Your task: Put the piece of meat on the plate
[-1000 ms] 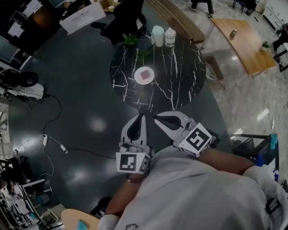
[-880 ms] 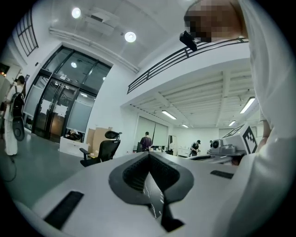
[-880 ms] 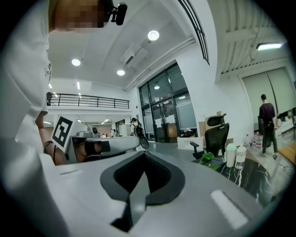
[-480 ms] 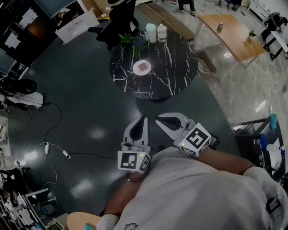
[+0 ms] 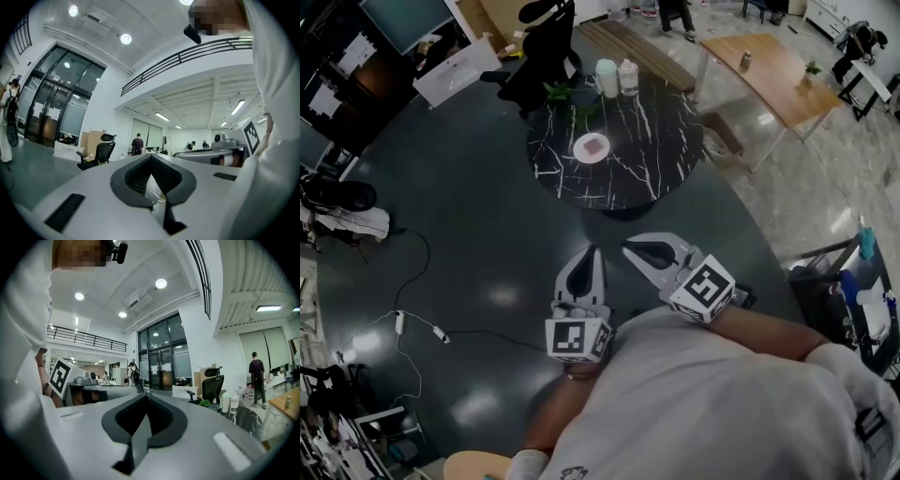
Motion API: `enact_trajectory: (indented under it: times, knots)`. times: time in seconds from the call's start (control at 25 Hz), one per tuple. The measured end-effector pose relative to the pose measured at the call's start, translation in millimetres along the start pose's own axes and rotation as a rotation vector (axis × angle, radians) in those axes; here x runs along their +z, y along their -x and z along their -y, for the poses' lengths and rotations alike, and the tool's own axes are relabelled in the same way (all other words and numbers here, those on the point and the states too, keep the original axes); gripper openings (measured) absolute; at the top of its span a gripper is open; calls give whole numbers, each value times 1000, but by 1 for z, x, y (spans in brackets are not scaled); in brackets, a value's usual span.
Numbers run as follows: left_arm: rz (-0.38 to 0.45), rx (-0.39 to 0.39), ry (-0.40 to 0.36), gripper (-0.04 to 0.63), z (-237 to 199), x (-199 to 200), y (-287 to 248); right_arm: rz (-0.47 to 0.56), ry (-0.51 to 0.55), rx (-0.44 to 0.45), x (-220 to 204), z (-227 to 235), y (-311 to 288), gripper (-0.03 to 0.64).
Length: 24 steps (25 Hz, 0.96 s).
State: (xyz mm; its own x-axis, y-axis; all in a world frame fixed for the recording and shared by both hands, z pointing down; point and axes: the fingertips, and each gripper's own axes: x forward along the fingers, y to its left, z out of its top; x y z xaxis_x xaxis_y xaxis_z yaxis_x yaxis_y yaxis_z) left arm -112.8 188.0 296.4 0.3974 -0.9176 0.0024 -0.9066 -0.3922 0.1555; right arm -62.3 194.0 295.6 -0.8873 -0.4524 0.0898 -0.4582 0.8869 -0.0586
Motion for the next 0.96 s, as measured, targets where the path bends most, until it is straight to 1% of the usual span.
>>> enact_trajectory:
  times: [0.12, 0.44, 0.96]
  knots:
    - [12, -2, 13, 6, 2, -1, 0, -1, 20, 3, 2, -2, 1, 2]
    - [1, 6, 26, 6, 10, 1, -1, 0, 33, 11, 6, -2, 6, 2]
    - [-3, 0, 10, 6, 14, 0, -2, 13, 36, 1, 8, 1, 13, 2]
